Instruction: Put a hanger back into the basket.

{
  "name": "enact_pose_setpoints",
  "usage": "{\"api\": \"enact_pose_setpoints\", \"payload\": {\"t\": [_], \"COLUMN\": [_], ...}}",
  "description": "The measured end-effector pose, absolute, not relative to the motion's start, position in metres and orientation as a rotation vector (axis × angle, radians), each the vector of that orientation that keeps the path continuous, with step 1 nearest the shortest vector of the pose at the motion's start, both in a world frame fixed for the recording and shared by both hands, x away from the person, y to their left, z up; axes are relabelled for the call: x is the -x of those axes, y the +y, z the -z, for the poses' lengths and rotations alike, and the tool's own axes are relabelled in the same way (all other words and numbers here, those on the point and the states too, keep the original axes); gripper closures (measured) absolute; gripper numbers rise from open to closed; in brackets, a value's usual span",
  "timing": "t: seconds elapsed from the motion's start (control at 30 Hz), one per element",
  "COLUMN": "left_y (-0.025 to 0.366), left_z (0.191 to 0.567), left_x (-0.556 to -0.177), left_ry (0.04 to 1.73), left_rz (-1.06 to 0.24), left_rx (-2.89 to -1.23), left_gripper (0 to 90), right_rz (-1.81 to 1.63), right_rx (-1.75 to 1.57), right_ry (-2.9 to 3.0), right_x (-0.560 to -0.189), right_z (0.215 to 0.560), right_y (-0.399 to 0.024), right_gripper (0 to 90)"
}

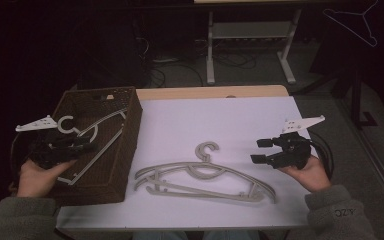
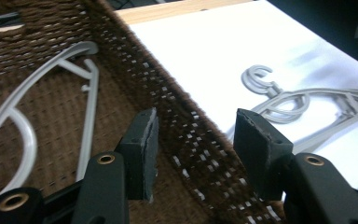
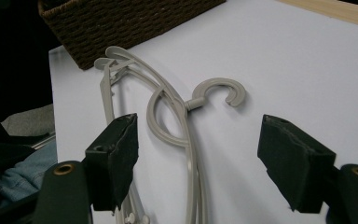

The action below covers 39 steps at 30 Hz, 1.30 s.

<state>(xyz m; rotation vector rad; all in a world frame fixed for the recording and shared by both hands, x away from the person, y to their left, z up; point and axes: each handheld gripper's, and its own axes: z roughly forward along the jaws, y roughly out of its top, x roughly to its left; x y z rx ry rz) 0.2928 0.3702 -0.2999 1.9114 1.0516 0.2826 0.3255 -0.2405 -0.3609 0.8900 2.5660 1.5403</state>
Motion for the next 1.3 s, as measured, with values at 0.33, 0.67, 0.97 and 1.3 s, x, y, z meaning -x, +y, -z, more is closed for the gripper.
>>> {"api": "enact_pose_setpoints", "payload": {"t": [0.33,0.67,0.97,1.3], "left_y": [0.335,0.293,0.256,0.215], "left_z": [0.301,0.303,0.312,0.325], "left_x": [-0.283,-0.278,-0.282,-0.295], "left_ry": [0.964,0.882,0.820,0.753], "left_rz": [-0.261,-0.223,-0.177,-0.114], "left_rx": [-1.957,-1.992,-2.031,-2.060], "left_gripper": [47.7,46.0,45.3,44.7], "right_rz": [-1.519,-1.500,-1.475,-1.441], "right_rx": [-0.894,-0.891,-0.897,-0.909], "right_ry": [2.573,2.569,2.572,2.589], "right_x": [-0.323,-0.318,-0.315,-0.315], "right_z": [0.362,0.362,0.364,0.372], "right_y": [-0.242,-0.243,-0.246,-0.246], "right_gripper": [28.1,28.3,28.8,29.5]}}
